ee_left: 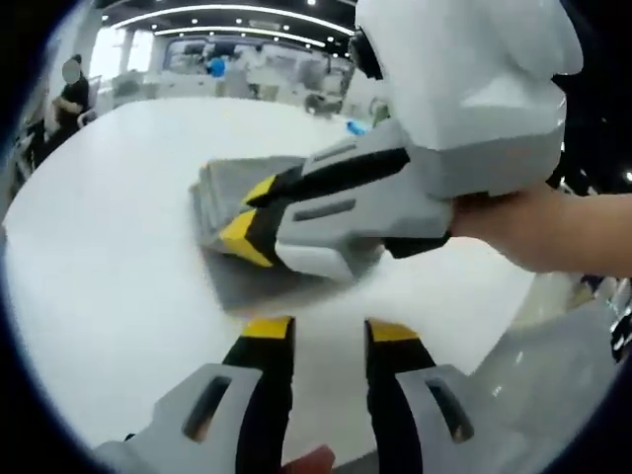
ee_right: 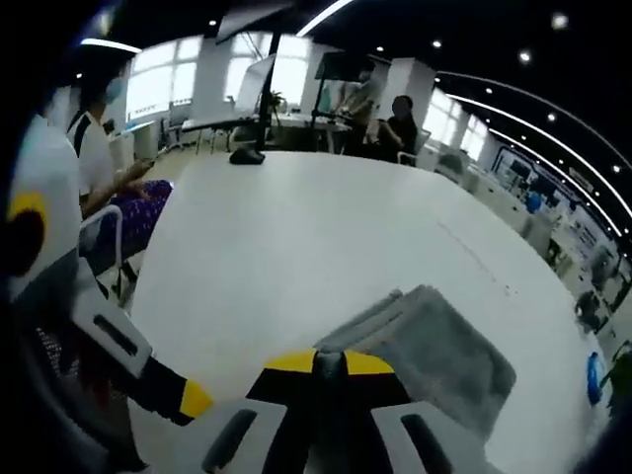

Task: Open the folded towel by lifting each exposed corner and separating the folded layers until the towel lies flat within the target outline without major curled edges

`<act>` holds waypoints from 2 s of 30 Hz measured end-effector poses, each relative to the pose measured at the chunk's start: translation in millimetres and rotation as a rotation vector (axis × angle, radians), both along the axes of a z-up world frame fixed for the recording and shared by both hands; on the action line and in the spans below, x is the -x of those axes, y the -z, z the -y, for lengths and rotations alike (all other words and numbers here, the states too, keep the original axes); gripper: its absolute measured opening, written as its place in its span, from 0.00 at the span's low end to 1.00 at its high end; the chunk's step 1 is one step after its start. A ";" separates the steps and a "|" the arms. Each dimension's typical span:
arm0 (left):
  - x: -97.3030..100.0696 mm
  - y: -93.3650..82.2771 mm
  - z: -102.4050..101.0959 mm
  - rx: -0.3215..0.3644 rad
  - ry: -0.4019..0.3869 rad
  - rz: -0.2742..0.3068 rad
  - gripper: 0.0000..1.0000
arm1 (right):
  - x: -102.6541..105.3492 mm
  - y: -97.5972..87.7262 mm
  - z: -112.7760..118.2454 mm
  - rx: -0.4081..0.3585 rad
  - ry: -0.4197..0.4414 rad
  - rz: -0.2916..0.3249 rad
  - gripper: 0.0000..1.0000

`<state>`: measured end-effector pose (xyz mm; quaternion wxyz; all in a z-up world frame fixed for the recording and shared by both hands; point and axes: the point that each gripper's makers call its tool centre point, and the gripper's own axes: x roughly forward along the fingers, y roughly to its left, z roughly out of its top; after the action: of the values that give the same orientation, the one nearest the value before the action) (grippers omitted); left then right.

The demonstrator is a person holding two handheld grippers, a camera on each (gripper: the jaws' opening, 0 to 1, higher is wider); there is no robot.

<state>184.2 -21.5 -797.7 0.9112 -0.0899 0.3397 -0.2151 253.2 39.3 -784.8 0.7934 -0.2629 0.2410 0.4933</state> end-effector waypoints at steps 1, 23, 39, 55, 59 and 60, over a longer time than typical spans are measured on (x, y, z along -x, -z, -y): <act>-0.1 -1.1 1.1 -0.003 0.006 0.004 0.26 | -0.3 -2.6 0.6 -0.010 0.010 0.000 0.03; -12.7 -12.9 -23.2 -0.112 -0.060 0.088 0.26 | -35.5 -61.8 41.0 -0.297 0.186 0.020 0.03; -15.2 -11.8 -19.2 -0.087 -0.045 0.082 0.26 | -56.3 -101.7 107.2 -0.417 0.369 0.136 0.03; -11.2 -8.8 -18.9 -0.084 -0.047 0.057 0.26 | -66.1 -96.5 181.2 -0.489 0.560 0.117 0.03; -10.0 -6.8 -20.9 -0.107 -0.043 0.054 0.26 | -63.4 -88.1 197.2 -0.478 0.602 0.113 0.03; -10.0 -7.2 -20.8 -0.105 -0.044 0.055 0.26 | -63.4 -87.0 200.3 -0.486 0.612 0.107 0.03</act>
<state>194.3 -0.7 -790.5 0.9282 -0.0436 0.3232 -0.1791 316.5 -161.1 -697.8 0.9543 -0.0087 0.1429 0.2624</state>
